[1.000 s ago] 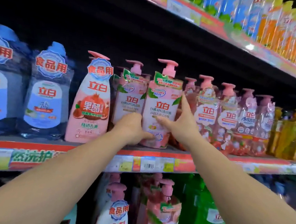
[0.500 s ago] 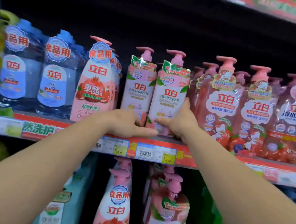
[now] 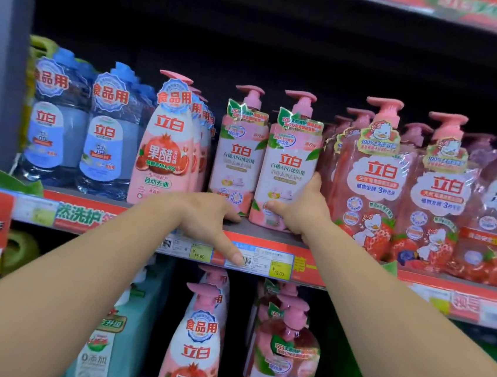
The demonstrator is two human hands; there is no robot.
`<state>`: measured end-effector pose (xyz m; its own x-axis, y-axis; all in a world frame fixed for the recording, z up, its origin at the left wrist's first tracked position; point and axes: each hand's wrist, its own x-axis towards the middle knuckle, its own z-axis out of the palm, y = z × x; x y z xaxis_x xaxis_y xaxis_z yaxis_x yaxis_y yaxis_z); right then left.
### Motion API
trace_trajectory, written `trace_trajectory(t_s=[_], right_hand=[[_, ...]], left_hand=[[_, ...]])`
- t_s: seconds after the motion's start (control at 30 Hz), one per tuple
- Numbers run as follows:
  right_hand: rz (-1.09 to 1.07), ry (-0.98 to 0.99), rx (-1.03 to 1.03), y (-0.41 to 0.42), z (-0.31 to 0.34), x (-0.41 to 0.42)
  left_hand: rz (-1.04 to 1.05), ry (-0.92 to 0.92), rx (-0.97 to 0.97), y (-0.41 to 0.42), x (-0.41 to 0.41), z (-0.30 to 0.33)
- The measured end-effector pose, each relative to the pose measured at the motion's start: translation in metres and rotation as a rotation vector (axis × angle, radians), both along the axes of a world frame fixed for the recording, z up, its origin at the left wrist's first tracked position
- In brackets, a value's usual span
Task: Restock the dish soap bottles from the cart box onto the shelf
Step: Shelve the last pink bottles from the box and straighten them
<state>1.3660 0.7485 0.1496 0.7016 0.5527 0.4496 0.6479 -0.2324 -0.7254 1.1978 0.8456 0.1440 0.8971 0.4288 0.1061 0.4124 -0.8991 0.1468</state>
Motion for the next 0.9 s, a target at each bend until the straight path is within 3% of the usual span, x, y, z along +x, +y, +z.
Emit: trace_trajectory(t_s=[0.53, 0.7, 0.8, 0.9], right_hand=[[-0.123, 0.011, -0.037, 0.014, -0.003, -0.003], [-0.137, 0.022, -0.068, 0.007, -0.001, -0.011], [-0.122, -0.029, -0.026, -0.013, 0.001, -0.034], [-0.06, -0.171, 0.025, -0.031, -0.006, -0.077]], left_hand=[[0.006, -0.022, -0.035, 0.004, 0.002, -0.003], [-0.009, -0.019, 0.032, -0.006, -0.005, -0.001], [-0.029, -0.165, 0.114, -0.014, -0.022, -0.007], [-0.081, -0.532, 0.054, -0.018, -0.058, -0.022]])
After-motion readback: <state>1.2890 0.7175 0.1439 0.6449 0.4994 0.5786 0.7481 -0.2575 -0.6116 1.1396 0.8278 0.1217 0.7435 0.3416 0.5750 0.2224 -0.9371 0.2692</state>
